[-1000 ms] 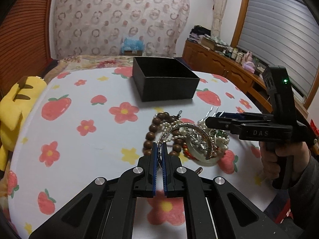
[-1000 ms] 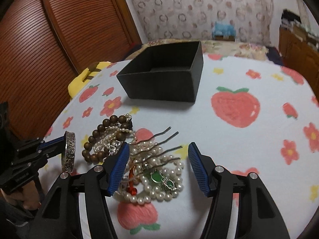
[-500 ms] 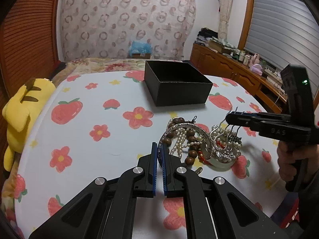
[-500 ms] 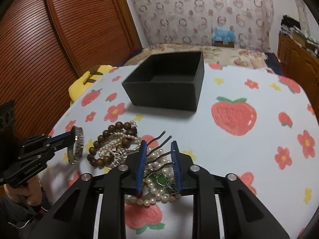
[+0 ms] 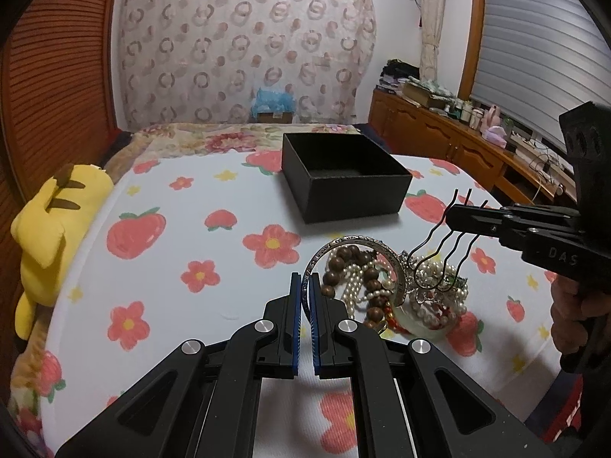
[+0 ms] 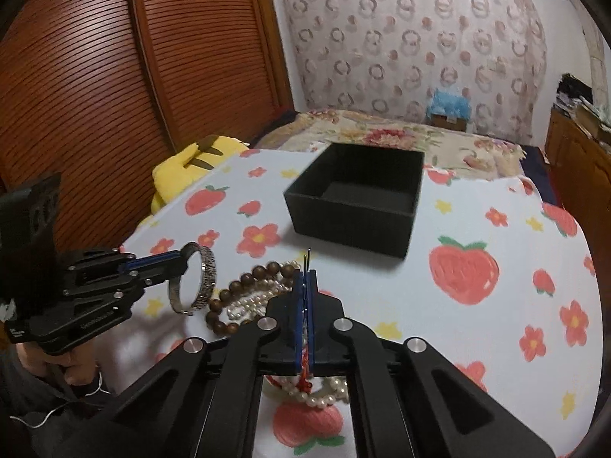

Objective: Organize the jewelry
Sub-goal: 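Grasp the silver hair pins with the right tool while the left tool holds the bangle, then lower the hair pins into the black box and open the right tool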

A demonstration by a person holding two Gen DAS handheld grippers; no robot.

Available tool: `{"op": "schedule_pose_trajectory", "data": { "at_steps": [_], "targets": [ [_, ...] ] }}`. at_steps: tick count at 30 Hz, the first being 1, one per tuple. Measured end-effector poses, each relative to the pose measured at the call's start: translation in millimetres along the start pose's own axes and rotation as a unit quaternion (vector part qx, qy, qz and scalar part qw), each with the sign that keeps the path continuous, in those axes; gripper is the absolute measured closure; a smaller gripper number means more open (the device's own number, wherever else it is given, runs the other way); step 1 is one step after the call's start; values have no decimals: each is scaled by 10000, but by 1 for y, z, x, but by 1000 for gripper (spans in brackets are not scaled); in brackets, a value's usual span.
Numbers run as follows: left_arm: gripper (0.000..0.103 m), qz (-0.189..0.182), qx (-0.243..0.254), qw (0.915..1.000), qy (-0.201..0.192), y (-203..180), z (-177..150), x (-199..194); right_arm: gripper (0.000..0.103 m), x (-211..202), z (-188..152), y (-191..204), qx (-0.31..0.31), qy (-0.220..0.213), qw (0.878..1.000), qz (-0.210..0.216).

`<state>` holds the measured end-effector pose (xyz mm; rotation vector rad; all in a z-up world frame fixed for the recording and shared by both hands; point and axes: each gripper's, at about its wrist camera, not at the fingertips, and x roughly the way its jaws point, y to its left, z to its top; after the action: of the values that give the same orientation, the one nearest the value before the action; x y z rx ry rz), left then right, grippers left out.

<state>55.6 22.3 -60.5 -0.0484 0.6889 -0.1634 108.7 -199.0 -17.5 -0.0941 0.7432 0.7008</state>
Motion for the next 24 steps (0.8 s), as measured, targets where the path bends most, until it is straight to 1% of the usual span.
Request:
{"op": "schedule_pose_trajectory", "data": {
  "at_steps": [5,8,13,17,20,22,24],
  "targets": [
    [100,5,24,10000,-47,2,8,4,101,-4,17,2,-140,-150,9997,-110],
    [100,27,56,10000,-72,2,13,8,101,-3,33,-6,-94,-269,9994,-197],
    [100,83,124,9998,-114,3,26,16,101,6,62,-27,61,-459,9983,-358],
    [100,88,155,9998,-124,6,42,27,101,26,88,-51,345,-672,9954,-586],
    [100,117,110,9998,-126,11,54,35,101,45,97,-65,553,-632,9951,-530],
    [100,148,119,9998,-110,13,61,42,101,57,99,-68,542,-567,9952,-593],
    [100,205,142,9996,-97,14,68,49,101,72,97,-71,567,-448,9958,-562]
  ]
}}
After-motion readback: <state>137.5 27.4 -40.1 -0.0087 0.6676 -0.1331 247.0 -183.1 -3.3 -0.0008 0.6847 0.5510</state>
